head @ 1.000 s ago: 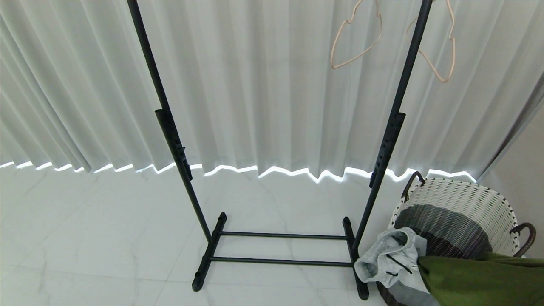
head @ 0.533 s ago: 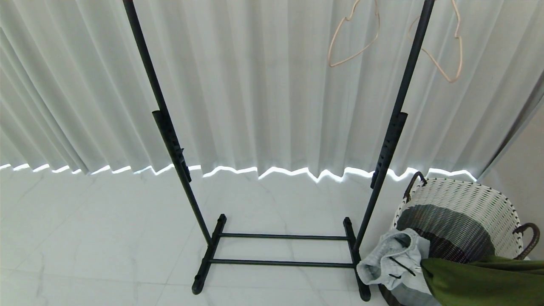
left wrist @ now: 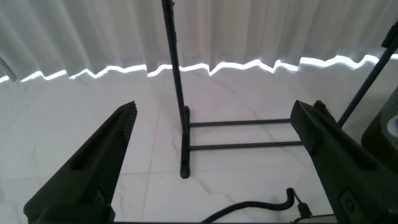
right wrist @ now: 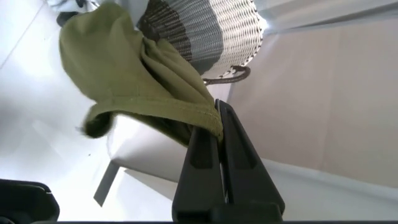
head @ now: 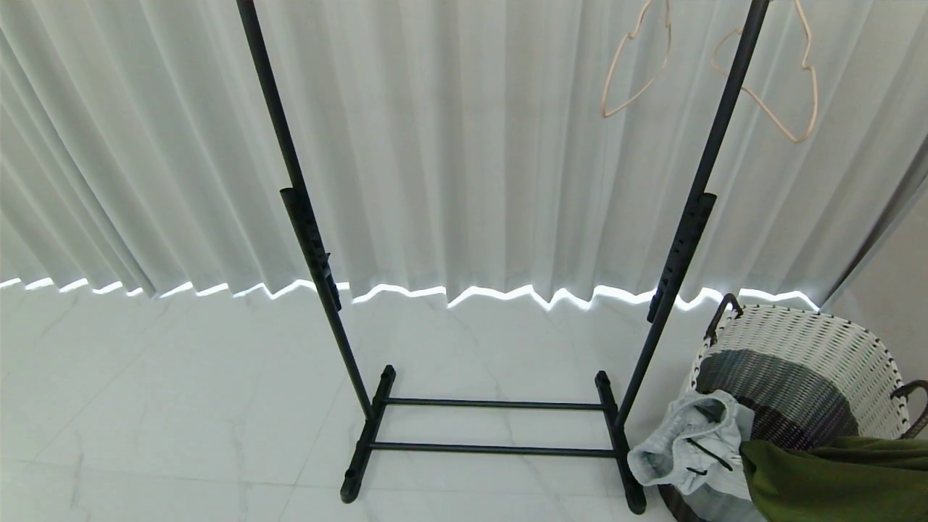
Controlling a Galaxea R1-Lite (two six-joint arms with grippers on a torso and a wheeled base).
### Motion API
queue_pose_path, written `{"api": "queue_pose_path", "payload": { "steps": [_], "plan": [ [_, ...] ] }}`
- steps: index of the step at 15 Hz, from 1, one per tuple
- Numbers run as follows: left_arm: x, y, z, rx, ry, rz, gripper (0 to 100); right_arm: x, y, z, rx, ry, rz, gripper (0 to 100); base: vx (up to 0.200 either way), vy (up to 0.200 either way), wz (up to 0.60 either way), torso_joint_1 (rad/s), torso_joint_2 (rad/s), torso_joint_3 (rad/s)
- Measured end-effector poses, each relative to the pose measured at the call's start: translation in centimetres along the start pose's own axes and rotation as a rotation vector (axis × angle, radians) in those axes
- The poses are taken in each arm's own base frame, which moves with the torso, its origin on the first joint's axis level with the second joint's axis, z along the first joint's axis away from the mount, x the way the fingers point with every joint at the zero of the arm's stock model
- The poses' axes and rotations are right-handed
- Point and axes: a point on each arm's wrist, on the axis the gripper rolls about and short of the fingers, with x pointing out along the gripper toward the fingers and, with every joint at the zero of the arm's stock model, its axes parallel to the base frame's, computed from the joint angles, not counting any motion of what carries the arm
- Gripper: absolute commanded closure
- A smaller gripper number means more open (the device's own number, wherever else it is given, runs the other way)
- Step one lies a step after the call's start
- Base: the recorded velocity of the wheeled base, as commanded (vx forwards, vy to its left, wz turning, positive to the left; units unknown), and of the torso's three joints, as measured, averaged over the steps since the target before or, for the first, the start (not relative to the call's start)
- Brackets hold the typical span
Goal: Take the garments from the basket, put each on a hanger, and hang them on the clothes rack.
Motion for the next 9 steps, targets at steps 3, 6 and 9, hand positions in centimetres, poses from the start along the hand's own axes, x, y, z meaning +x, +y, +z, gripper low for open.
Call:
{"api": "queue_pose_path", "payload": {
  "steps": [3,6,9],
  "plan": [
    [0.0,0.0,0.0,0.052,-0.001,-0.006,0,-0.8,0.1,-0.2,-0.019,-0.003,0.041,100,0.0,0.0,0.0,0.0,0.0,0.0],
    [0.0,0.0,0.0,0.051,-0.002,-0.011,0,-3.7,0.0,-0.9,-0.028,0.027,0.129,100,0.0,0.0,0.0,0.0,0.0,0.0],
    [0.0,0.0,0.0,0.048,-0.004,-0.011,0,-6.8,-0.5,-1.4,-0.002,-0.089,0.252,100,0.0,0.0,0.0,0.0,0.0,0.0]
  ]
}}
